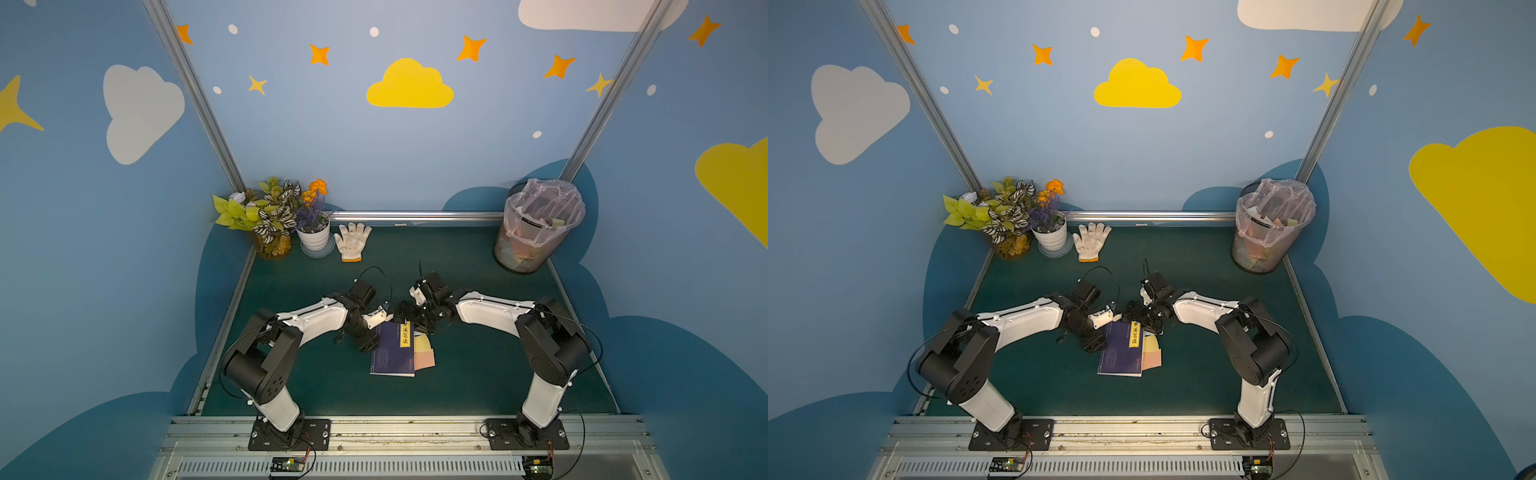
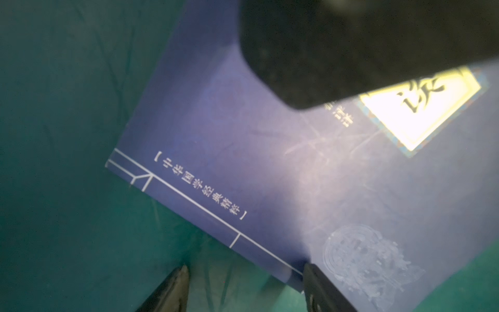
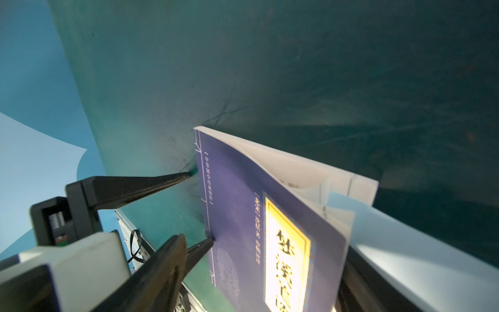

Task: Peel off the used sticky note
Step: Open the book at the center of the board.

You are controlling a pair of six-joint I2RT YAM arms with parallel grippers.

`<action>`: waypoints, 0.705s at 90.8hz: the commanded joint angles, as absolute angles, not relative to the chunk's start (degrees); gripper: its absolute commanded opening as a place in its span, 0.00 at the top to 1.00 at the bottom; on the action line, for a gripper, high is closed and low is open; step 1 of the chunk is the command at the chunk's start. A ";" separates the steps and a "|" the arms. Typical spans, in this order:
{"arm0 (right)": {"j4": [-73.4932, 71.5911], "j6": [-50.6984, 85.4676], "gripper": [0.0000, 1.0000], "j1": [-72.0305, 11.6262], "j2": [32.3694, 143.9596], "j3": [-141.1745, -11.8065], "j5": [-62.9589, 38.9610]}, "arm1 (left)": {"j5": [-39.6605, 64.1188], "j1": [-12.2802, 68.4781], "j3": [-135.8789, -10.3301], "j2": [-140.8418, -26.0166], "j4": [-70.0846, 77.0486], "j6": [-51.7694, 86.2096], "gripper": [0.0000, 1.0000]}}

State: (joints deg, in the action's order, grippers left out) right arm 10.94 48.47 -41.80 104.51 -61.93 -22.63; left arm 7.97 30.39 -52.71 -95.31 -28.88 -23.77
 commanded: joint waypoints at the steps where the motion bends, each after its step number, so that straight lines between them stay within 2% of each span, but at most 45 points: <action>1: 6.65 50.37 0.17 -41.77 105.59 -60.70 -24.97 | 6.94 30.51 -51.82 -96.30 -29.18 -24.07 0.30; 37: -3.24 54.51 0.23 -41.62 103.44 -59.34 -32.31 | 6.86 30.50 -51.80 -96.17 -29.34 -24.08 0.30; 64: -4.19 55.19 0.34 -40.85 102.14 -58.21 -32.49 | 6.85 30.50 -51.68 -95.52 -29.18 -24.13 0.30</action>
